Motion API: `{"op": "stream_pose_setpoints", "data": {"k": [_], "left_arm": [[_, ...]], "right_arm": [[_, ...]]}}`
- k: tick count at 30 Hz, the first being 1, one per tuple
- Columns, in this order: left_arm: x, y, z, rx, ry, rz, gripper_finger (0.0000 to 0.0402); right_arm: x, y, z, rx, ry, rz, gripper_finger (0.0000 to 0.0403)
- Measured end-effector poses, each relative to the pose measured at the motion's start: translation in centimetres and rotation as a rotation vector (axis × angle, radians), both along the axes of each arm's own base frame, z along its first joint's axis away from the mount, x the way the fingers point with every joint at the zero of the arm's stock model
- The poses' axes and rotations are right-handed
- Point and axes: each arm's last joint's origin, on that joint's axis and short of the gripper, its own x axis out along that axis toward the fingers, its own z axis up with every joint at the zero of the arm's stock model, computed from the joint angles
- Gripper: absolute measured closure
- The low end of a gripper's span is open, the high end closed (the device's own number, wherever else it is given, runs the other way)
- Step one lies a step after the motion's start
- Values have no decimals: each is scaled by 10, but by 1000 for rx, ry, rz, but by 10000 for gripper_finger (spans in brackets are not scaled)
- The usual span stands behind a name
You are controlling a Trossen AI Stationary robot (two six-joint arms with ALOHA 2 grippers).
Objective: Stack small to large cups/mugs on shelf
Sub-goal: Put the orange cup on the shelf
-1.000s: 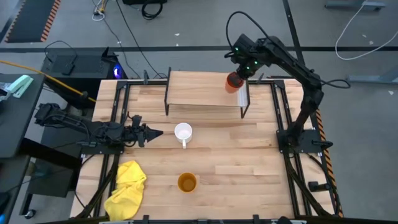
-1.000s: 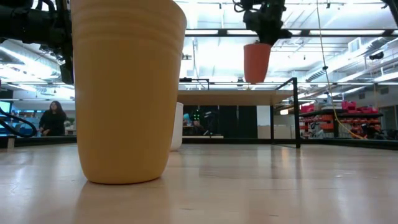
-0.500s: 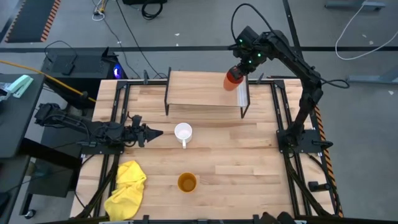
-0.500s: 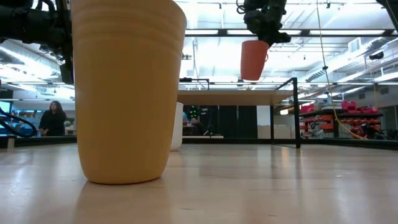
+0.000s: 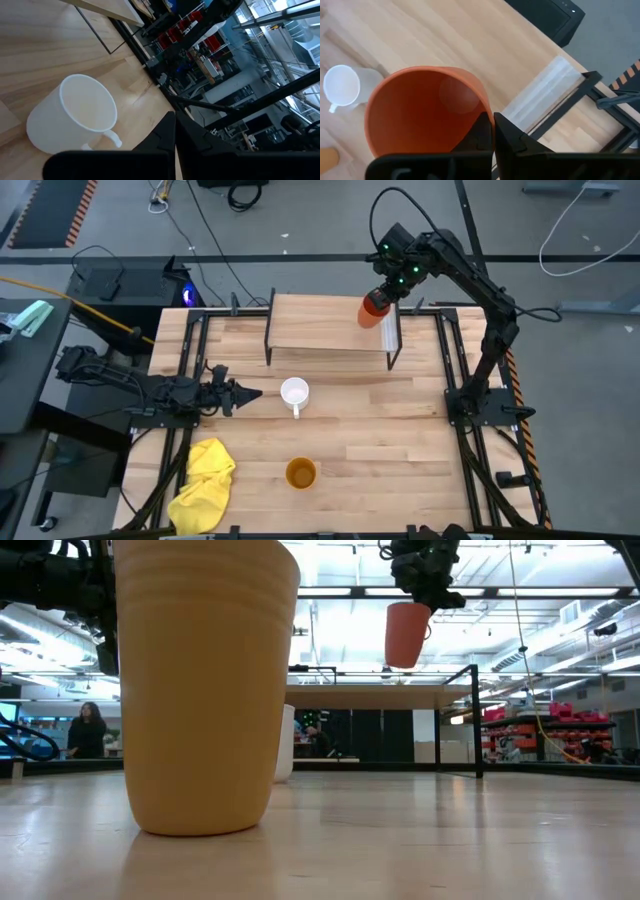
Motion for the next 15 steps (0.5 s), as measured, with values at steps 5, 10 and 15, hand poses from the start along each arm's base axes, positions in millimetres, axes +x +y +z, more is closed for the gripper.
{"op": "stream_pose_setpoints", "data": {"k": [5, 10, 15], "left_arm": [[0, 0, 0, 0, 0, 0, 381], [0, 0, 0, 0, 0, -1, 380], [0, 0, 0, 0, 0, 0, 389]], "right_arm": [[5, 5, -5, 13, 14, 25, 400], [4, 7, -16, 37, 54, 46, 400], [4, 6, -25, 48, 91, 46, 400]]}}
